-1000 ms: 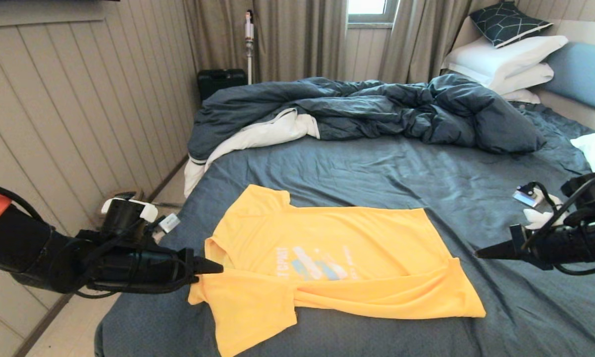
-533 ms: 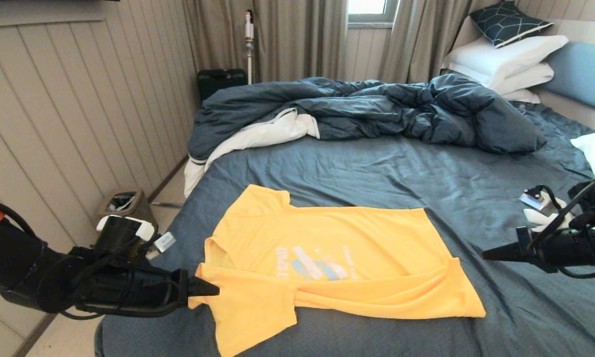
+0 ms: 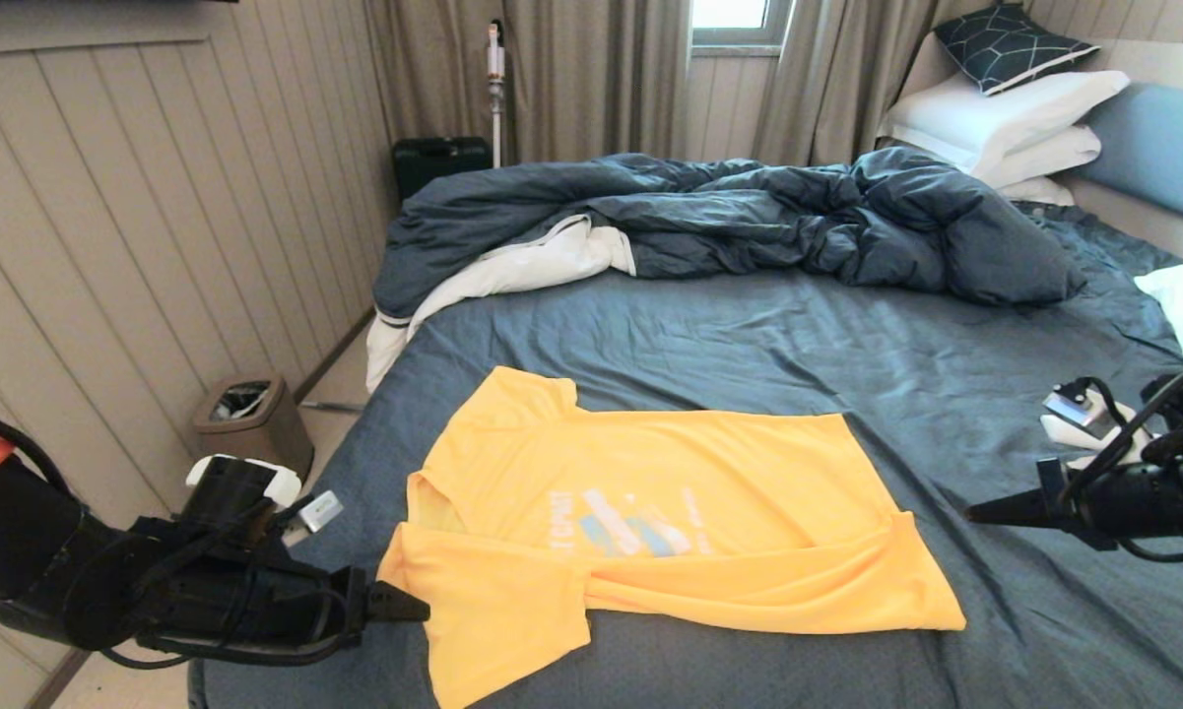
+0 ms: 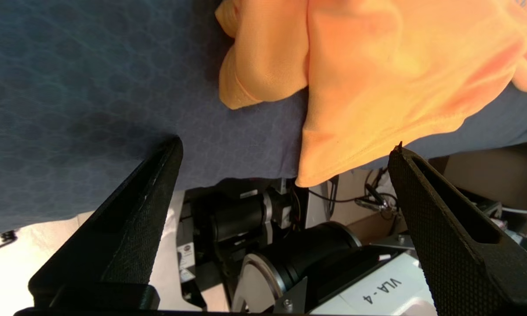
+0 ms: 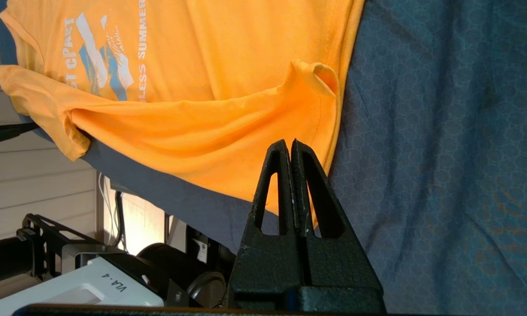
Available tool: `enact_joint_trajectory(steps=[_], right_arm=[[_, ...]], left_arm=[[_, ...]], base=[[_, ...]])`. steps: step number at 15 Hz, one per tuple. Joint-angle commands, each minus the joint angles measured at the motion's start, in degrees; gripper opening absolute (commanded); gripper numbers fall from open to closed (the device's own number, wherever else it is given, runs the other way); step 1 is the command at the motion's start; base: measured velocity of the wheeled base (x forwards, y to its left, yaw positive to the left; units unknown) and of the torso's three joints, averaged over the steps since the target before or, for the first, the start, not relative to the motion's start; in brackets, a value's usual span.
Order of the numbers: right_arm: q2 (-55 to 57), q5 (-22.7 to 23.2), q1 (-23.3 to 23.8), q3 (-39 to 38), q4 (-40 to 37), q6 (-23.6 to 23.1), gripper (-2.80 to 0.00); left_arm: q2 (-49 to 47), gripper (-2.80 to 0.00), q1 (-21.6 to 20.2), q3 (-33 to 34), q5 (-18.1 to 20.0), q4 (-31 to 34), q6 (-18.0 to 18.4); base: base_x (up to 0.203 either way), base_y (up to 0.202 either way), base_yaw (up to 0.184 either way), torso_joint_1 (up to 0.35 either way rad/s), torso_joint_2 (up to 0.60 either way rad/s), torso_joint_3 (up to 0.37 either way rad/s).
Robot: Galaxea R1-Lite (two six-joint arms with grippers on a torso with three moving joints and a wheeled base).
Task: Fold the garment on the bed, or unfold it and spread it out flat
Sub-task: Fold the yellow T-shirt
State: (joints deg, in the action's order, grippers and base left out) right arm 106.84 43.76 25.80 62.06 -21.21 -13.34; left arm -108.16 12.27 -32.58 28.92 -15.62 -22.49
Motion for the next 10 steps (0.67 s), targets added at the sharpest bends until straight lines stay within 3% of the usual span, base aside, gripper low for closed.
enact_joint_trajectory(steps=[1, 4, 6, 10], right_arm=[[0.21, 0.27, 0.12, -0.28, -0.06, -0.11, -2.8], [-0.73, 0.32, 0.92, -0.98, -0.06, -0.25, -2.8], [-1.02, 0.87, 1.56, -1.28, -0.06, -0.81, -2.8], [-1.11, 1.06, 1.98, -1.51, -0.15, -1.34, -2.8]], left_arm=[[-1.98, 0.0, 1.59, -1.01, 0.16, -0.18, -0.26], [-4.47, 0.0, 3.2, -6.48, -0.73, 1.67, -0.47], [-4.36, 0.0, 4.29, -9.03, -1.91, 7.41, -0.29], [-5.13, 0.0, 8.0, -10.02, -3.92, 8.58, -0.76]], base=[[0.0, 0.0, 0.0, 0.0, 0.0, 0.0], [0.0, 0.0, 0.0, 0.0, 0.0, 0.0], [0.0, 0.0, 0.0, 0.0, 0.0, 0.0], [0.0, 0.0, 0.0, 0.0, 0.0, 0.0]])
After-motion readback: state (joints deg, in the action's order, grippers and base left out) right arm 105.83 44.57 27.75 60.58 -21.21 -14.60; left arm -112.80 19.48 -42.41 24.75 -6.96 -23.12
